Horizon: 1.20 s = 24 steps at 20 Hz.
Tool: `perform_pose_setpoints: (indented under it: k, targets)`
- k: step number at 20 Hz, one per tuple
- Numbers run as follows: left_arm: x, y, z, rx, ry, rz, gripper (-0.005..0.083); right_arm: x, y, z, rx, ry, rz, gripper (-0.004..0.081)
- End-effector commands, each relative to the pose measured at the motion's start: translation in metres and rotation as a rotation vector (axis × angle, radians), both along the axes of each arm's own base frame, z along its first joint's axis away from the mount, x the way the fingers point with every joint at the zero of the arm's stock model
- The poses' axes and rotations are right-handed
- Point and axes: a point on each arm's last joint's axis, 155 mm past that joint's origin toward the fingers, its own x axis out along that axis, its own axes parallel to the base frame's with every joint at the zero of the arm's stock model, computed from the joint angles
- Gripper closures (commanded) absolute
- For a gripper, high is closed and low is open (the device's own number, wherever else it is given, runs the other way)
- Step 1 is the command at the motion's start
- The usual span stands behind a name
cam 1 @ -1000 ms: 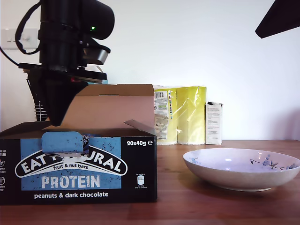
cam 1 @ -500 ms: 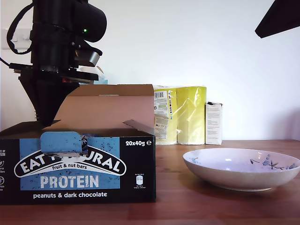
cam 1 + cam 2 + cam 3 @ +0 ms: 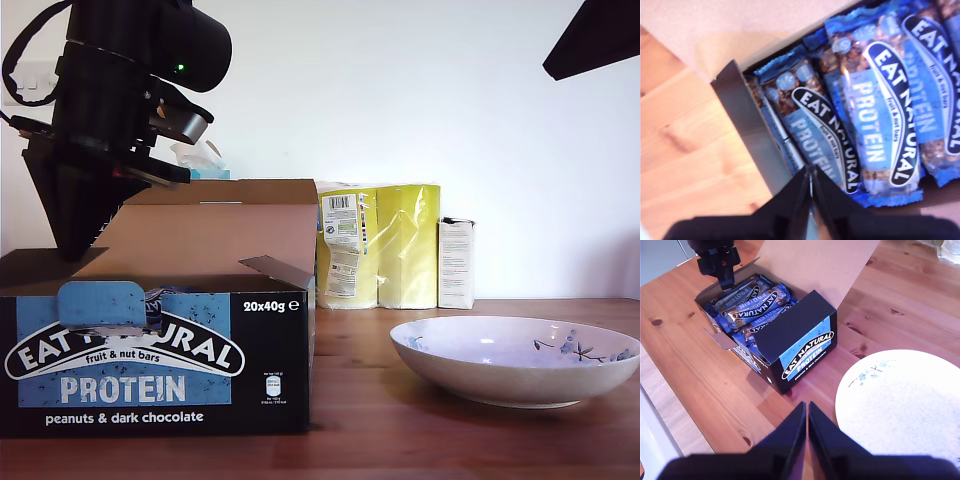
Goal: Spread the side flaps of the carton box of snackbars
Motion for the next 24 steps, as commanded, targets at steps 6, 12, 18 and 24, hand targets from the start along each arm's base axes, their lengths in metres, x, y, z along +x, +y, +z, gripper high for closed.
perform_pose_setpoints:
  k: [6, 12, 18, 24]
  targets:
    - [-0.002, 0.014, 0.003, 0.058, 0.002, 0.008, 0.0793, -0.001, 0.002, 0.005, 0.006, -0.010, 0.012, 0.0783]
    - [0.001, 0.024, 0.008, 0.117, -0.024, 0.009, 0.0793, -0.002, 0.002, 0.003, 0.003, -0.003, 0.012, 0.0783]
    - [0.003, 0.037, 0.011, 0.156, -0.031, 0.027, 0.0793, -0.002, 0.002, 0.002, 0.001, 0.001, 0.013, 0.0783]
    - [0.007, 0.051, 0.012, 0.161, -0.033, 0.075, 0.0793, -0.002, 0.002, 0.002, -0.002, 0.001, 0.014, 0.0783]
